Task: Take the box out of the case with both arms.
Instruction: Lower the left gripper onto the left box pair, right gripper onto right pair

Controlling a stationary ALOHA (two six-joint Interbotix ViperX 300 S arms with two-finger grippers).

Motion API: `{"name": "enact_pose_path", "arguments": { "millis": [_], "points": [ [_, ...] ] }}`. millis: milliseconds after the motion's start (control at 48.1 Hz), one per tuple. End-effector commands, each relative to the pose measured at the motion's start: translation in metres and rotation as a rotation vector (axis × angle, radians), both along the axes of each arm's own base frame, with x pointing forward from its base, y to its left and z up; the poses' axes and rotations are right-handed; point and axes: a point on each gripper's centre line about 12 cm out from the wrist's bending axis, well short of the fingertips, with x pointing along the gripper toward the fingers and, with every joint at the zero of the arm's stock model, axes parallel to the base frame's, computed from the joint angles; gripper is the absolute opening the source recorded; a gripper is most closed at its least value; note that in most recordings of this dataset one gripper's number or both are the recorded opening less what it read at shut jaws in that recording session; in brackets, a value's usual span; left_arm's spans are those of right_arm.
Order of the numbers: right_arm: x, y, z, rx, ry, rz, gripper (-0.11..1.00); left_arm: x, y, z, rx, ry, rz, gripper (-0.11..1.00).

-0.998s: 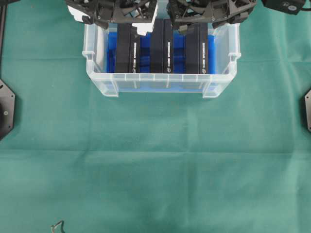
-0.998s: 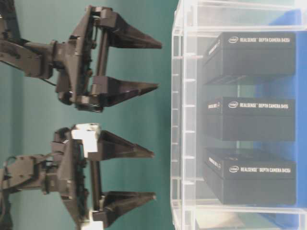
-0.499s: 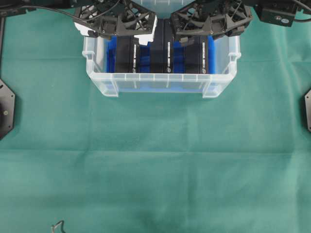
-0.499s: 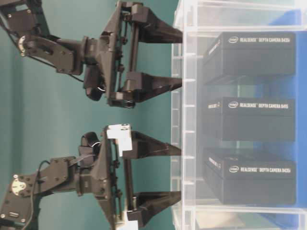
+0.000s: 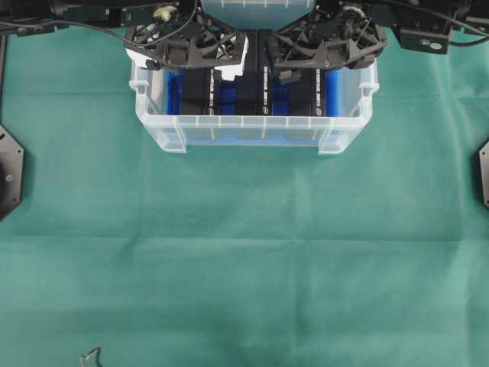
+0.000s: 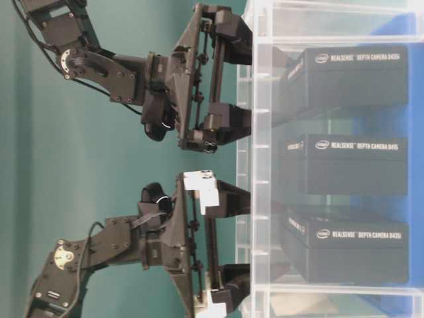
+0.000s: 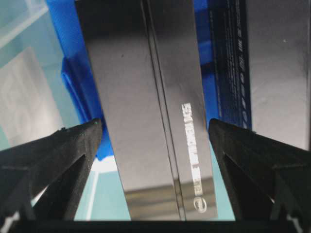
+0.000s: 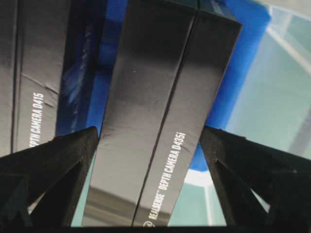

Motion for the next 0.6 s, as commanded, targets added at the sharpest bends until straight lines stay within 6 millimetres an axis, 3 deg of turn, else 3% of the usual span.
{"name": "enact_pose_path", "arguments": {
  "millis": [0, 229, 582],
  "points": [
    [-0.001, -0.002, 0.002, -0.004, -0.005, -0.003, 0.97, 0.0, 0.003, 0.005, 0.013, -0.033, 0.006, 0.87],
    [-0.003, -0.003, -0.005, 0.005, 0.018, -0.007, 0.97, -0.007, 0.002, -0.01, -0.002, -0.003, 0.033, 0.87],
    [-0.003, -0.003, -0.01, 0.017, 0.035, -0.015, 0.97, -0.011, 0.0, -0.013, -0.009, 0.018, 0.03, 0.87]
  ]
}}
